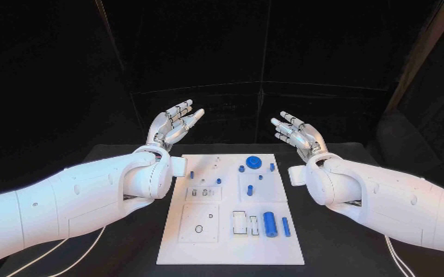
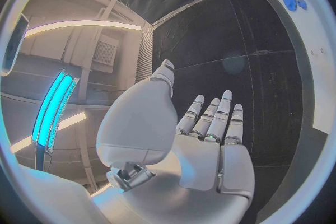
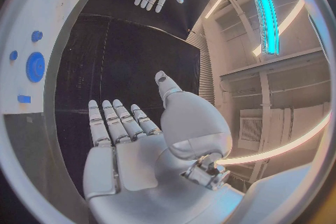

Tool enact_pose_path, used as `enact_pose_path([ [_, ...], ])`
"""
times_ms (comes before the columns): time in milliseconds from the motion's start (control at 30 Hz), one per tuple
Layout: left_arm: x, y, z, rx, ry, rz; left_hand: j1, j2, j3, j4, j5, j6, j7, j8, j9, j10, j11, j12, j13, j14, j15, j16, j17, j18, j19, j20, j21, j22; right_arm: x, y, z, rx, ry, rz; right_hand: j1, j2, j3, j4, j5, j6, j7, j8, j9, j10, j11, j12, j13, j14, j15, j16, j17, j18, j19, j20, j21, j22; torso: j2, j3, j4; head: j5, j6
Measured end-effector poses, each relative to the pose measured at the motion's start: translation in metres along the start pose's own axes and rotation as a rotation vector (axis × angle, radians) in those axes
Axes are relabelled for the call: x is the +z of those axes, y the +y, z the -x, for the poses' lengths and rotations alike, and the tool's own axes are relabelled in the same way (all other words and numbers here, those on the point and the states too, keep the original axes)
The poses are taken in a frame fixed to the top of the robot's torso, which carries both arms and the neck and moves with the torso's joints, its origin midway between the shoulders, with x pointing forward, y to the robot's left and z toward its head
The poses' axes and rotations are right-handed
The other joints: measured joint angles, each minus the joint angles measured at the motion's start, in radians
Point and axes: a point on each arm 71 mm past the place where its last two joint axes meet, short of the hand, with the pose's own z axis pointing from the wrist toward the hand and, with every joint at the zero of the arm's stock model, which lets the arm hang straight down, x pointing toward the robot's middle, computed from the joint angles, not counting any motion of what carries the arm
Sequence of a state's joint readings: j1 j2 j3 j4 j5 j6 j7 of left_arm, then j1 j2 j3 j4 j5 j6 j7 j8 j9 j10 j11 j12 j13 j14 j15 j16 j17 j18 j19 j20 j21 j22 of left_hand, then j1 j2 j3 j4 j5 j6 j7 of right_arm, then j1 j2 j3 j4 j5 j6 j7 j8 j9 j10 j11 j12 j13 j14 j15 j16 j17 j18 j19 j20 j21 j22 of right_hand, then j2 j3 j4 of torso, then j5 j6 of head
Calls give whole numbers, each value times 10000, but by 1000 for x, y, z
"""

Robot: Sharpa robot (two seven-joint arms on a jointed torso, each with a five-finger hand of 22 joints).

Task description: Assemble the parts on the task board

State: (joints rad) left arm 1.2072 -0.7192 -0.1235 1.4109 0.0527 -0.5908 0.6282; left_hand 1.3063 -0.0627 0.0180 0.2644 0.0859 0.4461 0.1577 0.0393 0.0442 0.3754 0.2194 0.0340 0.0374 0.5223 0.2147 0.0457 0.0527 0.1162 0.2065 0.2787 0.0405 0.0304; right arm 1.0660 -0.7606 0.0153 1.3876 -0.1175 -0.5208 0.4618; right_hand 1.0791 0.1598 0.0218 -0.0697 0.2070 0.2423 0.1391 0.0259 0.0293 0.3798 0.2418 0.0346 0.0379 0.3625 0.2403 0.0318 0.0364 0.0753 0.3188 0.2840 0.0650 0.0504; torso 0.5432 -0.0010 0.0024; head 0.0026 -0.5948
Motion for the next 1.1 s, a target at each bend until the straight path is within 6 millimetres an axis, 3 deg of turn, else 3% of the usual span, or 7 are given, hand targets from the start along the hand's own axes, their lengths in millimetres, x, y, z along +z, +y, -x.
enact_pose_path([
  [167,1,-1,-1,-251,238,-212,427,-20,16,116,47,189,10,39,16,145,145,0,15,220,113,37,22,0,33,113,0,14,6,-1,3,-161,930,87,808,25,58,-449,82,395,28,52,42,484,120,43,36,672,86,114,55,107,540,80,238,105,-1,-1,0,0,0],
  [367,1,-2,0,-398,357,-310,532,85,0,71,47,671,21,106,61,987,366,138,92,1803,230,406,214,1,1029,159,402,200,8,-1,3,-523,1618,163,1970,-81,302,-1467,-195,2879,187,655,319,3647,-12,662,288,4104,-254,837,313,640,3242,46,1475,671,-1,0,0,1,-27],
  [467,-1,-2,8,-437,350,-313,637,190,-32,-101,46,1277,83,214,110,2757,277,472,241,2841,25,839,358,242,3352,139,1291,622,8,1,7,-1363,1821,417,2356,-49,549,-1931,-196,4686,406,1104,480,4906,-280,1017,318,5367,-595,1192,351,963,4239,-18,2126,932,16,1,-1,11,-108],
  [533,-2,-4,12,-483,380,-312,696,279,-86,-234,46,2162,174,392,193,4032,110,775,329,3647,-230,1241,483,501,4510,108,1857,845,10,4,8,-1968,1981,650,2370,-40,700,-2107,-187,5481,557,1251,501,5419,-410,1110,288,6059,-801,1362,365,963,4686,-149,2496,1084,50,1,-11,17,-129],
  [700,-9,-10,13,-734,837,-337,751,502,-235,-609,46,4186,548,811,334,5560,-263,1274,380,5160,-703,1849,808,547,5895,-153,2533,1049,16,22,3,-4004,2617,1520,2496,-178,1064,-2208,-136,6445,825,1300,436,6534,-740,1113,249,7475,-1276,1569,433,962,5398,-639,3439,1546,168,1,-47,18,-138],
  [900,-20,-23,11,-909,1443,-467,1107,695,-123,-1105,42,4922,604,945,328,6455,-591,1442,406,6092,-1054,2129,1183,546,6667,-515,2814,1101,25,48,-11,-6536,3383,2522,2533,-484,1302,-2206,-136,7063,600,1300,399,7512,-1096,1113,249,9178,-1816,2069,735,963,6152,-1185,4881,2364,356,11,-47,12,-98],
  [1100,-31,-36,6,-1086,1934,-614,1150,653,-122,-1131,42,4923,603,944,300,6523,-586,1442,393,6092,-1054,2129,1226,545,6682,-529,2813,1095,35,73,-29,-8913,3886,3208,2335,-786,1482,-2137,-136,7434,437,1120,373,8070,-1401,815,250,10502,-2161,2643,1271,960,6422,-1544,6447,3340,640,7,-5,-43,-12],
])
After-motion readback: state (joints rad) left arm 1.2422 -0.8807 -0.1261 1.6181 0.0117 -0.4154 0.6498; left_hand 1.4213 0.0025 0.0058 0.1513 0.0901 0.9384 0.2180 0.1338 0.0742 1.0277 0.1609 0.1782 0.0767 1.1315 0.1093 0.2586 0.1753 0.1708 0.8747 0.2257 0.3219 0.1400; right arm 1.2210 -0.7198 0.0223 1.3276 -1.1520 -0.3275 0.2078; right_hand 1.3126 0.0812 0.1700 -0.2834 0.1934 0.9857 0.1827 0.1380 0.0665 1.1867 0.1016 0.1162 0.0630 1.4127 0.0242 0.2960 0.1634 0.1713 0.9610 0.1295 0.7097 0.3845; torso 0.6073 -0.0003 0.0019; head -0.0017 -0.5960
